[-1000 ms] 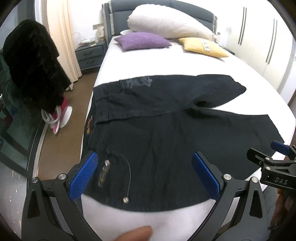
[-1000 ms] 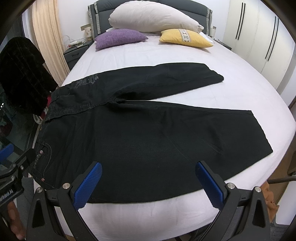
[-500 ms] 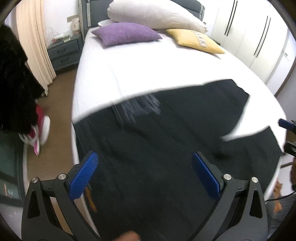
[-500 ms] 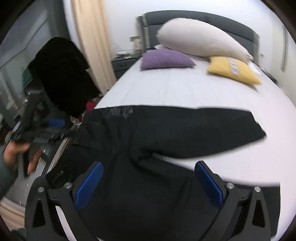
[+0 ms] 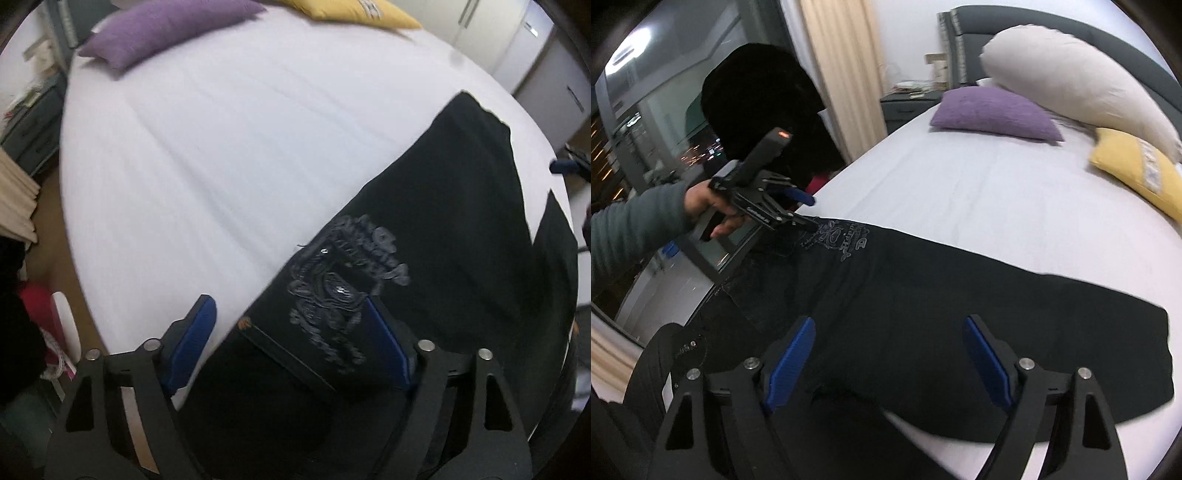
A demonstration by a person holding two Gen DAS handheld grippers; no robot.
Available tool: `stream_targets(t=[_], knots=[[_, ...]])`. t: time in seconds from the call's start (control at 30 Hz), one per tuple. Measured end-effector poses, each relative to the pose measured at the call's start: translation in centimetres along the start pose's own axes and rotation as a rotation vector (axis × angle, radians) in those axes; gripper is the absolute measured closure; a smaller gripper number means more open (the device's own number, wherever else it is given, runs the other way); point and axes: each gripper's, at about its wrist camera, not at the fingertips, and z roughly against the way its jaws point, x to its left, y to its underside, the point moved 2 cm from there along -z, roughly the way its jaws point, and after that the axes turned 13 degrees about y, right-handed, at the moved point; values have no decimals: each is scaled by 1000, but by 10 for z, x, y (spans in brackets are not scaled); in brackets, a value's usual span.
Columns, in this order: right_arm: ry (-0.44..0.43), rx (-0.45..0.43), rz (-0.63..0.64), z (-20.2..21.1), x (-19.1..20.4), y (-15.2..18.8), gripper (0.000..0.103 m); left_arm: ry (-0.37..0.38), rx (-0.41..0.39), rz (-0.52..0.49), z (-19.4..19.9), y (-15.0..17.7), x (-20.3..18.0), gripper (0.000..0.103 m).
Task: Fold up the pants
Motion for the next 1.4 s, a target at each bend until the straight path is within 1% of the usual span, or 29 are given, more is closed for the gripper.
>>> stream_targets(t=[0.1, 0.2, 0.27, 0.3, 0.37, 0.43, 0.47, 0.5, 0.53, 0.57, 0.63, 0.7, 0.77, 0.87, 0.9, 0.93, 1.03, 1.1, 1.23, 1.27, 1.4], knots=[[-39, 5, 26, -12, -3, -10, 25, 77, 53, -1, -14, -4, 16, 25], [-69, 3, 64, -24, -4, -20, 25, 124, 98, 6, -26, -4, 29, 25], [-85, 15, 92, -33, -3, -26, 25, 160, 99, 17, -27, -5, 38, 26], [-90, 20, 109, -37, -2, -28, 25, 175, 95, 29, -28, -7, 42, 28], [-99, 34, 151, -47, 1, -36, 25, 194, 97, 50, -26, -10, 52, 38], [-109, 52, 186, -57, 2, -45, 27, 199, 106, 75, -26, -12, 65, 53], [-111, 58, 196, -62, 3, -50, 27, 202, 113, 82, -26, -12, 70, 58], [-113, 70, 206, -68, 4, -55, 27, 196, 119, 87, -27, -13, 72, 75], [-114, 80, 214, -74, 4, -60, 28, 201, 126, 99, -26, -12, 75, 80], [-112, 89, 224, -80, 4, -66, 28, 208, 130, 100, -26, -13, 76, 84], [-106, 105, 249, -92, 5, -78, 31, 184, 139, 62, -23, -10, 66, 92], [-96, 130, 277, -106, 8, -87, 32, 154, 132, 31, -22, -10, 57, 93], [-83, 153, 309, -119, 12, -95, 32, 153, 108, 17, -13, -8, 49, 93], [-77, 196, 366, -140, 19, -101, 34, 117, 76, -22, -4, -4, 37, 94], [-74, 212, 382, -146, 20, -101, 35, 102, 66, -47, 1, -3, 30, 94], [-73, 230, 399, -153, 22, -101, 39, 97, 59, -58, 3, -2, 24, 94], [-69, 270, 438, -169, 24, -102, 48, 51, 25, -109, 15, 0, 6, 94], [-69, 289, 452, -179, 24, -104, 48, 18, 7, -138, 25, 4, 5, 94], [-81, 324, 471, -193, 23, -109, 48, -33, -27, -187, 31, 18, -19, 94], [-84, 331, 479, -195, 22, -110, 48, -41, -33, -193, 35, 24, -23, 94], [-102, 374, 494, -205, 21, -113, 48, -65, -56, -213, 37, 32, -45, 94]])
